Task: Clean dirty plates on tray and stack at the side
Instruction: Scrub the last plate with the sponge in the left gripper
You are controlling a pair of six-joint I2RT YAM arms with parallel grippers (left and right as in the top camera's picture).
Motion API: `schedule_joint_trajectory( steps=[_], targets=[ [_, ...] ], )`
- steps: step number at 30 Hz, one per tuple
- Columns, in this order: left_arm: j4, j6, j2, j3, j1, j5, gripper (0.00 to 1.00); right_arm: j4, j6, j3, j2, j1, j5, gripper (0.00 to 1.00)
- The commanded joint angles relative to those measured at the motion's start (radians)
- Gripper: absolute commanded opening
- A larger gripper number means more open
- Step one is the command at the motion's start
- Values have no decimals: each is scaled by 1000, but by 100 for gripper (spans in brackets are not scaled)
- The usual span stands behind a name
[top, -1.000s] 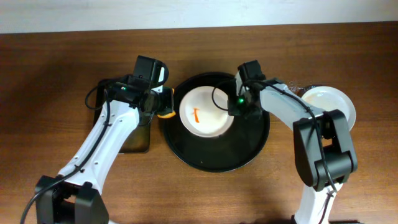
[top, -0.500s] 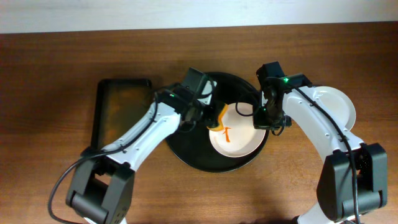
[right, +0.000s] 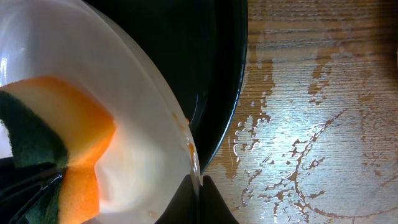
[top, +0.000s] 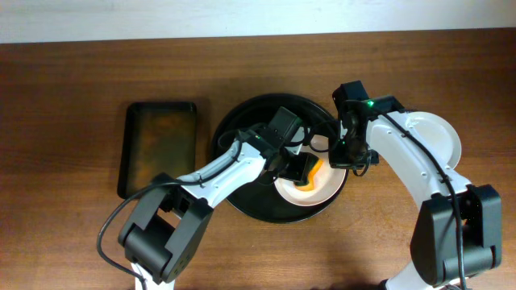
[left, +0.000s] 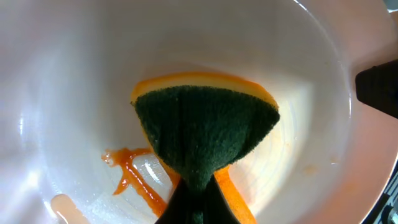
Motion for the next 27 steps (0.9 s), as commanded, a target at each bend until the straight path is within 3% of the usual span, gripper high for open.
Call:
schedule_joint_trajectory(
  steps=[1, 8, 13, 17, 21, 27],
  targets=[
    [-4, -13, 44, -16, -6, -60, 1, -6, -5, 0, -2, 5, 0, 4],
    [7, -13, 71, -16, 20, -225, 0, -11, -5, 0, -2, 5, 0, 4],
    [6, -13, 71, -16, 53, -233, 0, -6, -5, 0, -2, 5, 0, 4],
    [6, -13, 71, -16, 56, -236, 0, 92, -5, -8, 17, 5, 0, 15],
    [6, -13, 71, -16, 55, -236, 0, 135, -5, -9, 101, 5, -4, 4],
    [2, -13, 71, -16, 56, -236, 0, 175, -6, -10, 221, 5, -67, 4]
  ],
)
